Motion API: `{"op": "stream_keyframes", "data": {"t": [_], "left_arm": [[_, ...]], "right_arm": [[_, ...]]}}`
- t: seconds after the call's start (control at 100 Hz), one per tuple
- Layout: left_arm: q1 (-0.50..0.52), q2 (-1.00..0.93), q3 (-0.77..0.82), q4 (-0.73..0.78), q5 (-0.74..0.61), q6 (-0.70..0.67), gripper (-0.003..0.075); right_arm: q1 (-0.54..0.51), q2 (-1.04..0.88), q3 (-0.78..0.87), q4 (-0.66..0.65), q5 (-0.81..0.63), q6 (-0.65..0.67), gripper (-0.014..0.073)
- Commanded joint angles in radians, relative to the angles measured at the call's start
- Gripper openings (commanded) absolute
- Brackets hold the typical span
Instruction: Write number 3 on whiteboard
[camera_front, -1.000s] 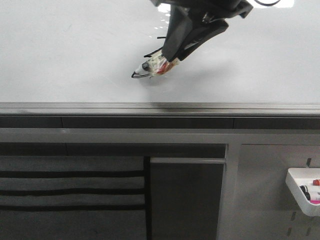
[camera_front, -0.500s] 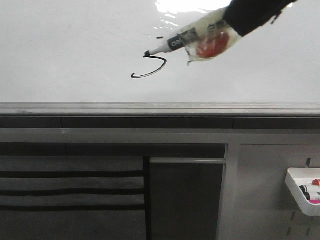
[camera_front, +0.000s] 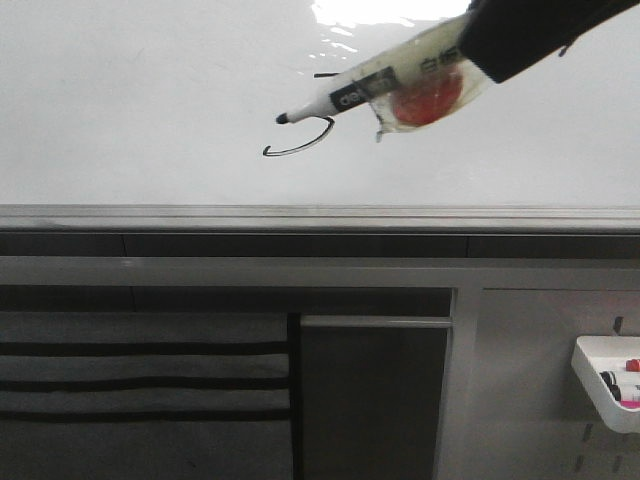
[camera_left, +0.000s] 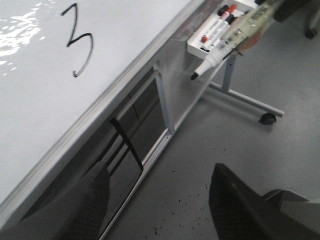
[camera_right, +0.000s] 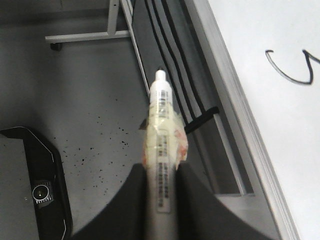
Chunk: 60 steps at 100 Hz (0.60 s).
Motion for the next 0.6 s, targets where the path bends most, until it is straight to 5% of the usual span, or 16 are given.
{"op": "stream_keyframes", "data": {"t": [0.0,0.35,0.59], "left_arm": [[-0.042,0.048,-0.029,-0.067,-0.056,0.112,0.0409],[-0.233,0.288,-0.165,-0.067,-0.104,0.228,0.0409],[-0.260,0.378,-0.224,-0.054,-0.116,0.256,0.0404]], "right_arm": [[0.035,-0.008,-0.024,0.007,-0.085,-0.037,-0.0006],[0.100,-0.007,-0.024,0.007,-0.115,-0.089,-0.0006],[0.100,-0.007,-0.024,0.007,-0.112,-0.089,-0.0006]]}}
